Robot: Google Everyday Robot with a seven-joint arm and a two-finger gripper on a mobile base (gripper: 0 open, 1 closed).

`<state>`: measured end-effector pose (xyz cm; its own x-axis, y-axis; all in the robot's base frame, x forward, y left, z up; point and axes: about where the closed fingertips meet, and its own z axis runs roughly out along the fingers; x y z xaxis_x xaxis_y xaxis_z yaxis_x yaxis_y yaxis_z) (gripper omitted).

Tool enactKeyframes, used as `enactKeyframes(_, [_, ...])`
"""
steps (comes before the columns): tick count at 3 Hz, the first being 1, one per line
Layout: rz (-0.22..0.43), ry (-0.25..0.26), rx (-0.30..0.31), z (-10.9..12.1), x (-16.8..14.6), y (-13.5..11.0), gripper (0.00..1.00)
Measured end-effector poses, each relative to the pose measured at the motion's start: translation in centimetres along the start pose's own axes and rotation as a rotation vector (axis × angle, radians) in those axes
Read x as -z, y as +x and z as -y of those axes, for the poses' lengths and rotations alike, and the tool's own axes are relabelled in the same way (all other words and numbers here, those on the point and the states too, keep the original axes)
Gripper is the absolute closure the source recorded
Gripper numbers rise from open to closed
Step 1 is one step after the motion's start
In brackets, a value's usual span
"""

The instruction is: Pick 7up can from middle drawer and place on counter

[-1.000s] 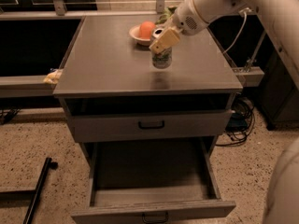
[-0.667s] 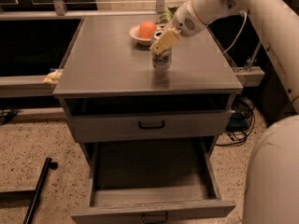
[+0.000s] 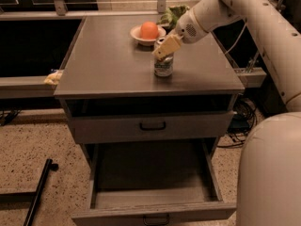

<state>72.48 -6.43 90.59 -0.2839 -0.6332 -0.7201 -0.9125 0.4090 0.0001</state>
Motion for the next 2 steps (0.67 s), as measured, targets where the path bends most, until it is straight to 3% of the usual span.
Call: enactKeyframes(2, [0.0, 0.0, 0.0, 0.0, -0.03, 0.01, 0.58])
